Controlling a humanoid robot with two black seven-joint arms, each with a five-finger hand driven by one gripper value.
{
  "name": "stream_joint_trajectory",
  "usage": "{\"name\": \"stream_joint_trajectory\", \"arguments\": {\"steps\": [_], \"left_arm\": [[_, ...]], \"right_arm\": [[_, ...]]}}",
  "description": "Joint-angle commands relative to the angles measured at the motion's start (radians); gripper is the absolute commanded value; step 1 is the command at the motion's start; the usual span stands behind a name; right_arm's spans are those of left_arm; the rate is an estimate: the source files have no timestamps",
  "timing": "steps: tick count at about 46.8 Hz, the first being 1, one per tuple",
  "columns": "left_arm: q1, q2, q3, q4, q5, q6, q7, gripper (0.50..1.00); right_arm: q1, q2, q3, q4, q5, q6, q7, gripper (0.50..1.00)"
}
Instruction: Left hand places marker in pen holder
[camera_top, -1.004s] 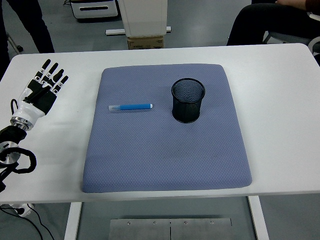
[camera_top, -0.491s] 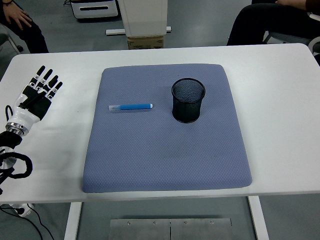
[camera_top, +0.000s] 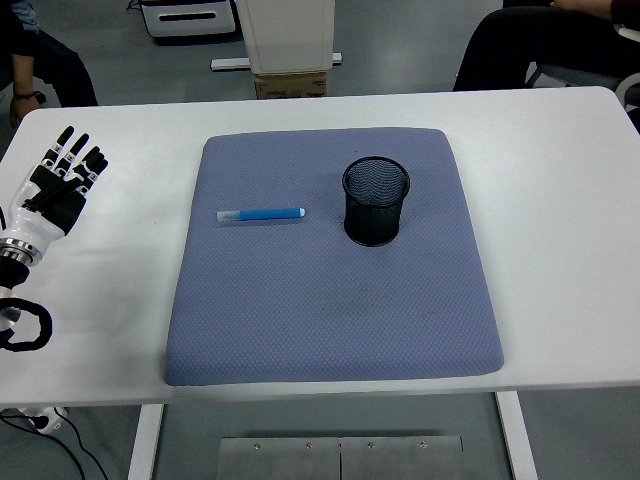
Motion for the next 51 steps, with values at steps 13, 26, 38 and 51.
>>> {"name": "stream_joint_trajectory", "arguments": {"steps": [13, 26, 38, 51], "left_arm": [[-0.172, 0.065, 0.22, -0.031, 0.242, 0.001, 0.02, 1.0], [-0.402, 0.078, 0.575, -0.056, 0.271, 0.002, 0.02, 1.0], [-0.504, 0.077, 0.71, -0.056, 0.372, -0.009, 0.014, 1.0], [-0.537, 0.075, 0.708, -0.056, 0.358, -0.01, 0.005, 1.0]], "right_arm": [[0.0, 0.0, 0.0, 0.0, 0.0, 0.0, 0.0, 1.0], [0.0, 0.0, 0.0, 0.0, 0.0, 0.0, 0.0, 1.0], [0.0, 0.0, 0.0, 0.0, 0.002, 0.001, 0.0, 1.0], [0.0, 0.0, 0.0, 0.0, 0.0, 0.0, 0.0, 1.0]]}}
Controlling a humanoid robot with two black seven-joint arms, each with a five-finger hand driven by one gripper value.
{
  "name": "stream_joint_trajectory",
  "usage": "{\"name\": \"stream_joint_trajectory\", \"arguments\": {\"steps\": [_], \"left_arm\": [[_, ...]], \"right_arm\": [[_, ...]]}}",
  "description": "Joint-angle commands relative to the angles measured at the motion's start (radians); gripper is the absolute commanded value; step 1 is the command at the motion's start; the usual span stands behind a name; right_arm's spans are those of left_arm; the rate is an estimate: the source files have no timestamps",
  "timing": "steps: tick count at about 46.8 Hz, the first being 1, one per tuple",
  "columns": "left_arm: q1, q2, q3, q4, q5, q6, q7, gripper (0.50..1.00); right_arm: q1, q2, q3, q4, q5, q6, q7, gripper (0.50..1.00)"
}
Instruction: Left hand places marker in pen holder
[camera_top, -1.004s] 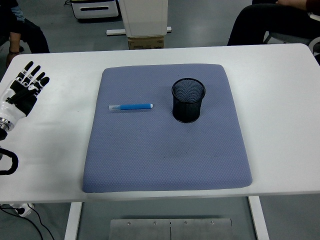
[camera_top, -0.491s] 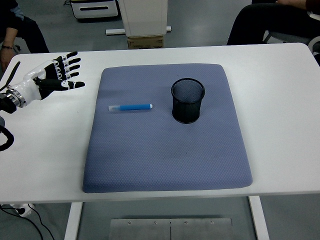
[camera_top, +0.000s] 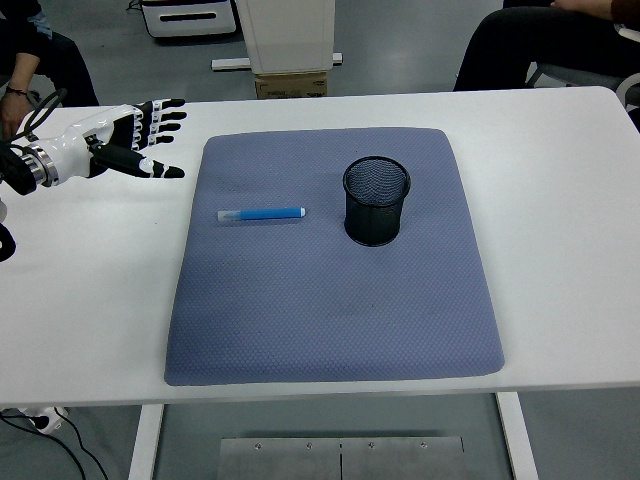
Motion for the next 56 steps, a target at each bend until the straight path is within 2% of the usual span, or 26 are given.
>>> {"name": "stream_joint_trajectory", "arguments": {"steps": [1, 5, 11, 17, 18, 25, 36, 38, 50, 56], "left_arm": [[0.001, -0.002, -0.002, -0.001, -0.003, 0.001, -0.005, 1.0], [-0.001, -0.007, -0.002, -0.001, -0.011, 0.01, -0.039, 1.0], [-0.008, -0.033, 0.001, -0.001, 0.026, 0.034, -0.039, 1.0], [-0.022, -0.036, 0.012, -0.001, 0.147, 0.05, -0.039, 1.0], [-0.022, -0.044, 0.014, -0.003, 0.216, 0.05, -0.039, 1.0], [-0.022, -0.058, 0.015, -0.001, 0.33, 0.051, -0.038, 1.0], [-0.025, -0.096, 0.02, -0.001, 0.446, 0.051, -0.013, 1.0], [-0.028, -0.125, 0.02, 0.0, 0.474, 0.051, -0.01, 1.0], [-0.063, -0.193, 0.02, 0.0, 0.532, 0.051, -0.005, 1.0], [-0.077, -0.214, 0.021, 0.002, 0.593, 0.05, 0.041, 1.0]], "right_arm": [[0.0, 0.0, 0.0, 0.0, 0.0, -0.001, 0.0, 1.0], [0.0, 0.0, 0.0, 0.0, 0.0, -0.001, 0.0, 1.0], [0.0, 0.0, 0.0, 0.0, 0.0, -0.001, 0.0, 1.0], [0.0, 0.0, 0.0, 0.0, 0.0, -0.001, 0.0, 1.0], [0.0, 0.0, 0.0, 0.0, 0.0, -0.001, 0.0, 1.0], [0.0, 0.0, 0.0, 0.0, 0.0, -0.001, 0.0, 1.0], [-0.001, 0.0, 0.0, 0.0, 0.0, -0.001, 0.0, 1.0], [0.0, 0.0, 0.0, 0.0, 0.0, -0.001, 0.0, 1.0], [0.0, 0.0, 0.0, 0.0, 0.0, -0.001, 0.0, 1.0], [0.0, 0.0, 0.0, 0.0, 0.0, -0.001, 0.0, 1.0]]}}
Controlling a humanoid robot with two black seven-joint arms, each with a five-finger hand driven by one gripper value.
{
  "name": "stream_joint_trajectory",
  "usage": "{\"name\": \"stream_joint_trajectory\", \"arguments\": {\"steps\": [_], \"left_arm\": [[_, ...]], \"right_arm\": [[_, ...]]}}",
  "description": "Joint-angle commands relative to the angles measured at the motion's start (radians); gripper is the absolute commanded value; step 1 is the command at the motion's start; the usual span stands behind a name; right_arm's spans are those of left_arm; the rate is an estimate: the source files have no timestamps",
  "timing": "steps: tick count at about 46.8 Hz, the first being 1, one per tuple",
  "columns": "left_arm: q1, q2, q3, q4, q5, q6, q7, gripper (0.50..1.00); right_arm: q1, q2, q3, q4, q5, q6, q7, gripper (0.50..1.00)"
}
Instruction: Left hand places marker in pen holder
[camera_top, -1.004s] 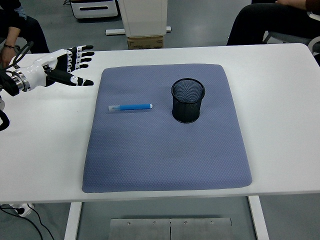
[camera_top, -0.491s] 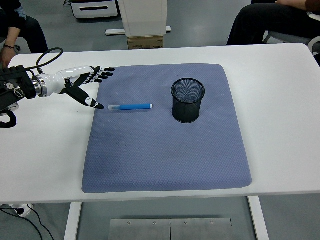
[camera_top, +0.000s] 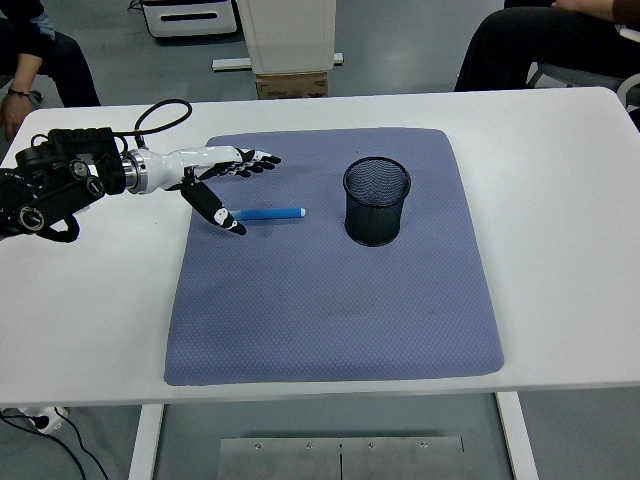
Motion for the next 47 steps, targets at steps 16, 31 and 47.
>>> {"name": "stream_joint_trajectory", "arguments": {"steps": [16, 31, 47], "left_arm": [[-0.043, -0.056, 0.063, 0.008, 0.102, -0.003, 0.06, 1.0], [-0.048, -0.067, 0.064, 0.01, 0.102, 0.0, 0.085, 1.0], [-0.062, -0.073, 0.067, 0.01, 0.104, -0.002, 0.086, 1.0]], "right_arm": [[0.0, 0.0, 0.0, 0.0, 0.0, -0.001, 0.0, 1.0], [0.0, 0.0, 0.0, 0.0, 0.0, 0.001, 0.0, 1.0], [0.0, 0.0, 0.0, 0.0, 0.0, -0.001, 0.0, 1.0]]}}
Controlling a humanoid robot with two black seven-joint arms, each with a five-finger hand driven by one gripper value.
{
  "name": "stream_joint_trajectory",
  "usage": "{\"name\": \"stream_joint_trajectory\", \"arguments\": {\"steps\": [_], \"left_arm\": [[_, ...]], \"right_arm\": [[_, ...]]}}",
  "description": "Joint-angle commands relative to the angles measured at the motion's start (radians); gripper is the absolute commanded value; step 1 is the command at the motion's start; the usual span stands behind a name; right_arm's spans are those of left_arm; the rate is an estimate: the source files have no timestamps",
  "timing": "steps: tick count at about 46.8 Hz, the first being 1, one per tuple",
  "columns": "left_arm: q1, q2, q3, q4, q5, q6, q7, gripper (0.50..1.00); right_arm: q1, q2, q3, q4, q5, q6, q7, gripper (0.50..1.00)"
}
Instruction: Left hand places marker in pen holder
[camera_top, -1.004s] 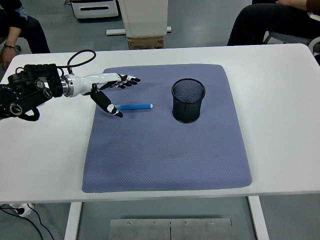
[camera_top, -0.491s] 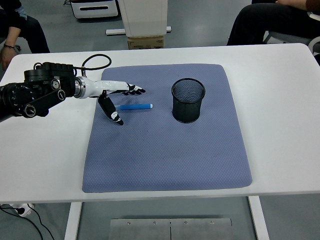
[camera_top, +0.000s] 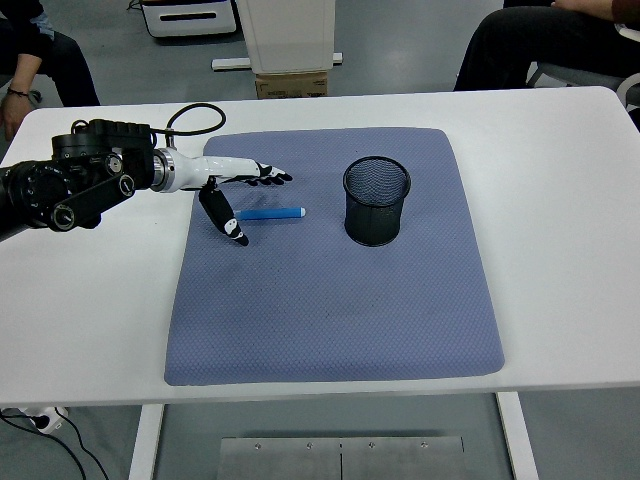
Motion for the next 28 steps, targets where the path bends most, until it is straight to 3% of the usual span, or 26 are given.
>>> {"name": "stream_joint_trajectory", "arguments": {"steps": [1, 6, 18, 28], "left_arm": [[-0.004, -0.002, 0.006, 0.0, 0.001, -0.001, 0.001, 1.0], [-0.011, -0.014, 0.026, -0.002, 0.023, -0.001, 0.001, 1.0], [-0.018, -0.021, 0.027, -0.002, 0.086, -0.002, 0.001, 0.862], [-0.018, -0.024, 0.029, -0.002, 0.104, -0.004, 0.001, 0.807]], "right_arm": [[0.0, 0.0, 0.0, 0.0, -0.001, 0.0, 0.0, 1.0], [0.0, 0.0, 0.0, 0.0, -0.001, 0.0, 0.0, 1.0], [0.0, 0.0, 0.0, 0.0, 0.001, 0.001, 0.0, 1.0], [0.0, 0.0, 0.0, 0.0, -0.001, 0.0, 0.0, 1.0]]}}
